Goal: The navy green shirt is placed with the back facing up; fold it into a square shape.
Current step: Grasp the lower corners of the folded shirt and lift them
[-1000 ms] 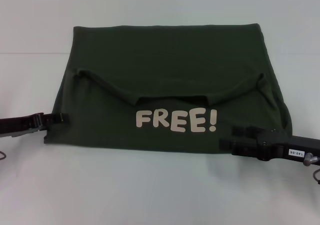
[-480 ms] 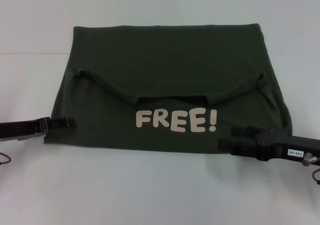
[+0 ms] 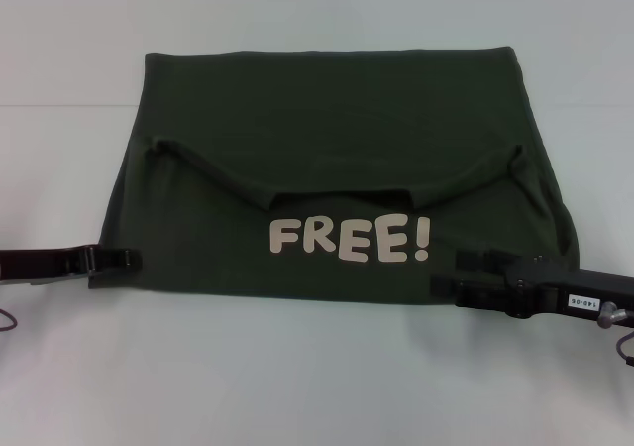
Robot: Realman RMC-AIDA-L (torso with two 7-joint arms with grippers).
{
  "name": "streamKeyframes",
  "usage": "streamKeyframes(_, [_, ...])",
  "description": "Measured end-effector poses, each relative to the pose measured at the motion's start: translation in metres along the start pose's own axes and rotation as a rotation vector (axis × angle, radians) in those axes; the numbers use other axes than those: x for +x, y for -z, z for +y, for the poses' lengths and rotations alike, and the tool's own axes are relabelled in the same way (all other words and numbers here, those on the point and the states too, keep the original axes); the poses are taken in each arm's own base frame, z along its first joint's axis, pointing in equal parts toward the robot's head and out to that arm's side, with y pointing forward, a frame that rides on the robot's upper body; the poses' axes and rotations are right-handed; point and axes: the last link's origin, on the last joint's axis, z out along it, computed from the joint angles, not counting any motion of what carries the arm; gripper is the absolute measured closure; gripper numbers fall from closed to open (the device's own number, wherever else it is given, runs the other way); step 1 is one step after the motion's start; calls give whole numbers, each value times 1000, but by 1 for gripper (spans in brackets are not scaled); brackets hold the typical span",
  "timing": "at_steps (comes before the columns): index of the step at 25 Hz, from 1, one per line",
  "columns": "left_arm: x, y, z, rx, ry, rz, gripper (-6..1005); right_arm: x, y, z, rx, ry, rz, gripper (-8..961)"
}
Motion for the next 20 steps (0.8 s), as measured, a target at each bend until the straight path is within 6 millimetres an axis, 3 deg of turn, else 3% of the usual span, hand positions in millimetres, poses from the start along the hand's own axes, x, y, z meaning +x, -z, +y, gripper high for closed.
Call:
streamKeyframes(13, [1,0,1,-4,-12,-12,812,-4,5,-2,6,-25,0,41])
streamKeyframes(17, [1,0,2,-7,-18,-15,937,-26,24,-8,27,-96,13,45])
streamKeyframes(20, [2,1,2,-9,-23,-16,944,-54,48,-11,78,-171,58,49])
